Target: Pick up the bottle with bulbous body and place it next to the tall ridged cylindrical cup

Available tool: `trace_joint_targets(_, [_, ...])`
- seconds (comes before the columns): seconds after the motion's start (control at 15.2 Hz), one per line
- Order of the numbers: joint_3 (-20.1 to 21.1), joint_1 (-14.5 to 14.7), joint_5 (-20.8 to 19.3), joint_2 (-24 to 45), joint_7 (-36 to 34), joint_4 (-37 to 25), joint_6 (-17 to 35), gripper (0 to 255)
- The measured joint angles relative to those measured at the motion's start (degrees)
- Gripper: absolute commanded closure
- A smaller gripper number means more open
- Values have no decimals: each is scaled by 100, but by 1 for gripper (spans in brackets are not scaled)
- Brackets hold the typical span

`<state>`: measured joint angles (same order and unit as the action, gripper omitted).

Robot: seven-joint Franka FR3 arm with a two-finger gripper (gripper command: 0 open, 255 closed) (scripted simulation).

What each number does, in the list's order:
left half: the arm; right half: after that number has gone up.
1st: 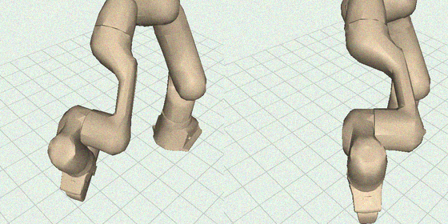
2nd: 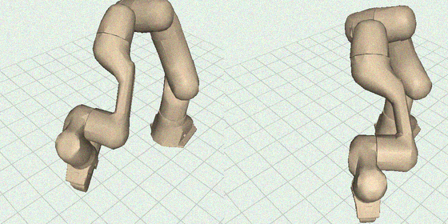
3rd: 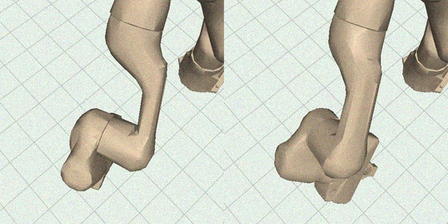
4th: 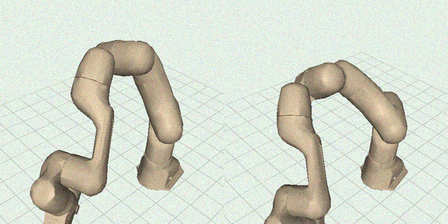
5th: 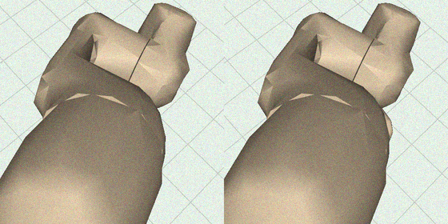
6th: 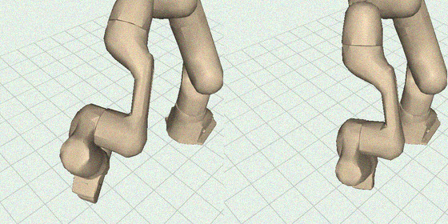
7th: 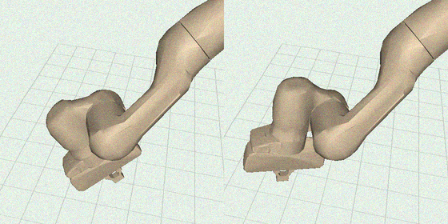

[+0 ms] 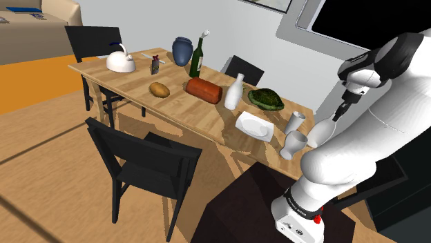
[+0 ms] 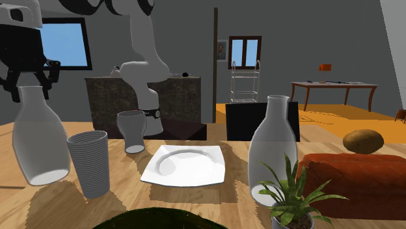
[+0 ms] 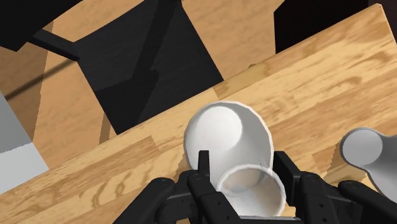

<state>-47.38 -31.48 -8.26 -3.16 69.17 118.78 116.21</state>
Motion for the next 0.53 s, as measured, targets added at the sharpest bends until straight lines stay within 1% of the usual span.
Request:
trace_joint_targets(0.46, [-9, 1, 45, 66, 16, 57, 108, 255])
trace_joint_targets(0.53, [-9, 0, 45, 66, 16, 58, 108, 0])
